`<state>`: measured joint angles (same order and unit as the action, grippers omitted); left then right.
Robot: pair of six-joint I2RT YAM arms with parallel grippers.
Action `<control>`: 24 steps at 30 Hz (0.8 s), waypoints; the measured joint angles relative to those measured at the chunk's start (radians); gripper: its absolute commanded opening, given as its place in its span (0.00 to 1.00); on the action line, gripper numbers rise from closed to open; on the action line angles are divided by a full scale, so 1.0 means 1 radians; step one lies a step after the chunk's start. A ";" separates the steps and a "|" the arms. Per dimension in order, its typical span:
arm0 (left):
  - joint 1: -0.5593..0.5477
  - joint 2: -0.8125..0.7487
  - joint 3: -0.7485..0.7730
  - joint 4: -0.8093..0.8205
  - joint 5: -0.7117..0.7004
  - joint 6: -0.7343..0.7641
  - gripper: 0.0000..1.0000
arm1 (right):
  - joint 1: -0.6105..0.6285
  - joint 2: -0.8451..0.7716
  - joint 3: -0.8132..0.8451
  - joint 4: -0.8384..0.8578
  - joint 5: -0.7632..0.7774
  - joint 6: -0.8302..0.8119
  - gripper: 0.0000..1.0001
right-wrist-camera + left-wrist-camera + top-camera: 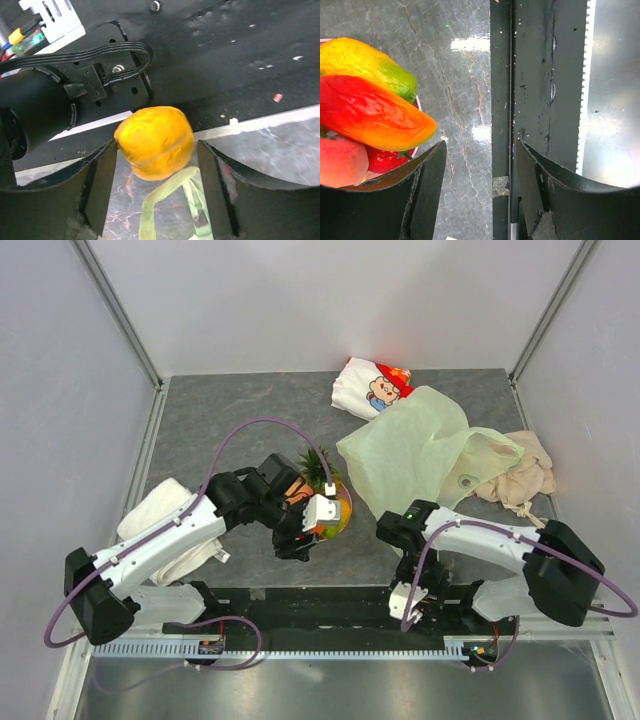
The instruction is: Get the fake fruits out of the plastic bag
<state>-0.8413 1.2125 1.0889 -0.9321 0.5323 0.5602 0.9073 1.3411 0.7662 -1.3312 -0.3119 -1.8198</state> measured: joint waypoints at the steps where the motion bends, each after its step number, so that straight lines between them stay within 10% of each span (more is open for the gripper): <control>1: 0.002 -0.003 0.000 0.000 -0.002 0.000 0.65 | 0.001 0.026 0.005 0.000 0.003 -0.001 0.67; 9: 0.048 -0.097 -0.058 0.000 -0.010 0.002 0.64 | 0.001 0.080 0.028 -0.008 0.019 0.023 0.34; 24: 0.103 -0.232 -0.287 0.094 -0.053 -0.061 0.56 | -0.069 0.214 0.715 0.040 -0.100 0.475 0.28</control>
<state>-0.7380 0.9806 0.8017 -0.8383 0.4797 0.4988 0.8379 1.5547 1.4807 -1.2911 -0.4118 -1.3445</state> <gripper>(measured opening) 0.589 0.571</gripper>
